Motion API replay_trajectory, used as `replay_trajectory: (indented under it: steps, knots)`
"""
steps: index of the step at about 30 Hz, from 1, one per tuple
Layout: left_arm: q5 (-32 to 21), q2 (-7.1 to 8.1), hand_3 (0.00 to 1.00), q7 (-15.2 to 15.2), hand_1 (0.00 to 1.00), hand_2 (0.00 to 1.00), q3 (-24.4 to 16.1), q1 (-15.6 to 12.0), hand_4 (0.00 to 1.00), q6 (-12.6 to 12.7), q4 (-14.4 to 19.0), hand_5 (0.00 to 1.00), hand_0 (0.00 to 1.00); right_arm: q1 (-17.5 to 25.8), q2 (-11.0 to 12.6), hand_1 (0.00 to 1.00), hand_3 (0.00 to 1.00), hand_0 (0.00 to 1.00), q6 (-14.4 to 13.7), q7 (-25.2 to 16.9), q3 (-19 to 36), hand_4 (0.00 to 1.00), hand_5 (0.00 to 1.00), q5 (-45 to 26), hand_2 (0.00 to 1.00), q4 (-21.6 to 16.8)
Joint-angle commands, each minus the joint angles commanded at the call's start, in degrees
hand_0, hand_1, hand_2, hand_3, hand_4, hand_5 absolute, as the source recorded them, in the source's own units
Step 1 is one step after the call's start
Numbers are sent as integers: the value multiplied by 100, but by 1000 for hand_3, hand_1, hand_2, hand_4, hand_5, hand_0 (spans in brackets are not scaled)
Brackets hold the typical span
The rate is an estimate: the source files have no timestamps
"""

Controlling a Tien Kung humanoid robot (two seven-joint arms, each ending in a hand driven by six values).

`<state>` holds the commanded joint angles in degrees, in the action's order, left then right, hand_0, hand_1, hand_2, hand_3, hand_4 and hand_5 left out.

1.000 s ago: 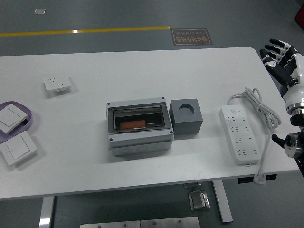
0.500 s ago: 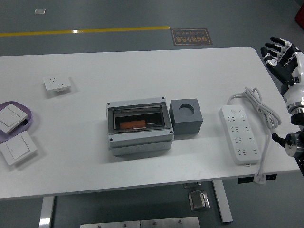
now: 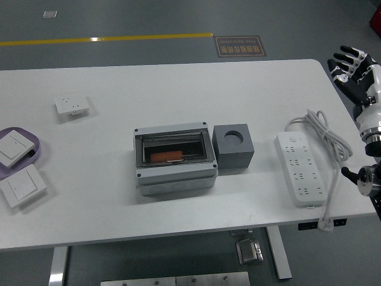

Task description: Pick up the cylinder from the cube,place it in the box,flap close box

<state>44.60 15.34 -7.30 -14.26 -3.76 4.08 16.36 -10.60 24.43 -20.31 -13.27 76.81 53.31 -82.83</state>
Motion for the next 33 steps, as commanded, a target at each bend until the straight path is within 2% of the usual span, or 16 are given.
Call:
replay_trajectory:
  steps: [33]
  knots:
    - [-10, -2, 631, -1, 608, 541, 14, -24, 690, 0, -7, 314, 624, -1, -17, 649, 653, 692, -28, -129, -68, 786, 177, -110, 649, 73]
